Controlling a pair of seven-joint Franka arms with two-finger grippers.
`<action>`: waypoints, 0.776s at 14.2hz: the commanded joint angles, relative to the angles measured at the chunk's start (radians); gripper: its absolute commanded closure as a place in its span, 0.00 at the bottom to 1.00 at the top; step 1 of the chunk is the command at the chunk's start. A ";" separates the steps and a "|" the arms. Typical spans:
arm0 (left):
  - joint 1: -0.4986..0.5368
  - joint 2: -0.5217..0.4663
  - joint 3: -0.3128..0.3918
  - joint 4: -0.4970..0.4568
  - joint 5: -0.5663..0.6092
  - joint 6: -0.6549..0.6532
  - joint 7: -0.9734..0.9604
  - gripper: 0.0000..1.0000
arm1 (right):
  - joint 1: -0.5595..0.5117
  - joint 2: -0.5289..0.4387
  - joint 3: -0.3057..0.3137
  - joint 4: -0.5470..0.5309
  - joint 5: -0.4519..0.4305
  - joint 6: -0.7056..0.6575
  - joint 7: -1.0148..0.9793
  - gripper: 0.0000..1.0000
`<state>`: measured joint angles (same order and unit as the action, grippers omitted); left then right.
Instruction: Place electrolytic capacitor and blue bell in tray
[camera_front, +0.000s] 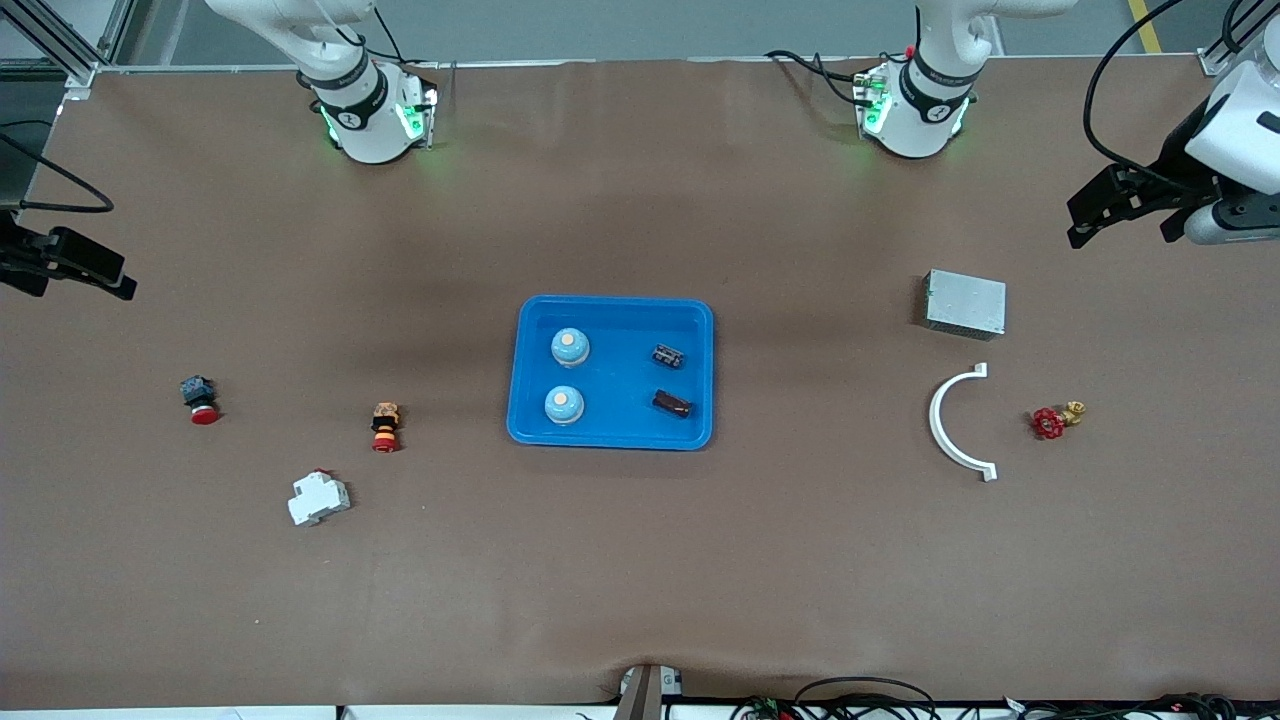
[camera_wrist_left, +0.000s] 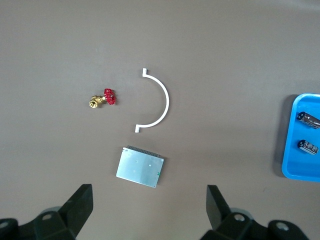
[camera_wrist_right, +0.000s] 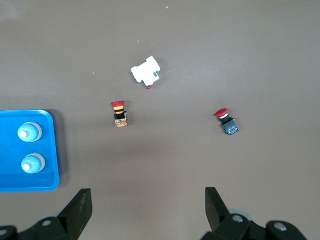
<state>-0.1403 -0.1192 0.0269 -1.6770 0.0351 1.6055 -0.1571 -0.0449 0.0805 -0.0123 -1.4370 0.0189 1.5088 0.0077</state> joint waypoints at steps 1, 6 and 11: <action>-0.001 -0.016 -0.004 -0.003 -0.004 -0.006 -0.001 0.00 | -0.015 -0.010 0.012 0.004 0.012 0.011 -0.014 0.00; 0.001 -0.016 -0.002 -0.003 -0.004 -0.006 -0.001 0.00 | -0.016 -0.011 0.012 0.003 0.013 0.011 -0.015 0.00; 0.001 -0.014 -0.002 -0.001 -0.004 -0.006 -0.002 0.00 | -0.016 -0.019 0.011 -0.002 0.013 0.011 -0.017 0.00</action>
<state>-0.1403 -0.1192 0.0269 -1.6770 0.0351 1.6055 -0.1575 -0.0449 0.0803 -0.0111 -1.4340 0.0193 1.5225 0.0063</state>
